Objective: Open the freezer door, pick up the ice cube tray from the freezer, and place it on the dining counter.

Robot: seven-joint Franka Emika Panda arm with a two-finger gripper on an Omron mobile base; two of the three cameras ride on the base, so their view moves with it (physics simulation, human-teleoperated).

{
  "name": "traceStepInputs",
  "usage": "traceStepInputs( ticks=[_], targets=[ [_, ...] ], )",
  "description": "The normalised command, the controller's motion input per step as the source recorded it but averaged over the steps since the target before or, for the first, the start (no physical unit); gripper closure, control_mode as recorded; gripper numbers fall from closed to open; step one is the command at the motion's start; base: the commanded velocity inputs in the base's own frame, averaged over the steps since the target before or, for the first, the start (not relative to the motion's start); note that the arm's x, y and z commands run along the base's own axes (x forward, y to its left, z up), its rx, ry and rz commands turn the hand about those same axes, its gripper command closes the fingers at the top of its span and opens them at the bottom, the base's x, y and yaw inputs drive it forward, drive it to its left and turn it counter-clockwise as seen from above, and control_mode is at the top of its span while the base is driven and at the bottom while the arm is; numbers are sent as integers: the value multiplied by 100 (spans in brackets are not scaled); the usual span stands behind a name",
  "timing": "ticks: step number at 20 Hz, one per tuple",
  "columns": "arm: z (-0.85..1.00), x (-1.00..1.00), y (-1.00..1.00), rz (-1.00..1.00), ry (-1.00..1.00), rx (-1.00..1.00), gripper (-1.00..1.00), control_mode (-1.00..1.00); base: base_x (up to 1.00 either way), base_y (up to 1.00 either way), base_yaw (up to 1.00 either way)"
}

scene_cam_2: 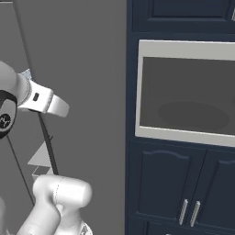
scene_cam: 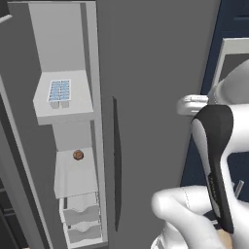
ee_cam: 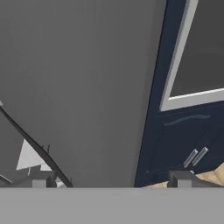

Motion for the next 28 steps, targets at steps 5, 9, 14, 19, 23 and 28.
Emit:
traceStepInputs(
  ticks=[5, 9, 14, 19, 23, 28],
  targets=[
    [-31, -5, 0, 14, 0, 0, -100, -100, 0, 0, 0],
    [-10, -5, 4, 17, 5, 0, -100, -100, 0, 0, 0],
    [0, -7, 8, 2, 2, 0, -100, -100, 0, 0, 0],
    [0, -8, 0, 0, 1, 0, -100, -100, 0, 0, 0],
    [0, -6, 0, 0, 0, 0, -100, 100, -4, 0, 0],
    [0, 0, 0, 0, 0, 0, -100, 100, -48, 16, 0]
  ],
)
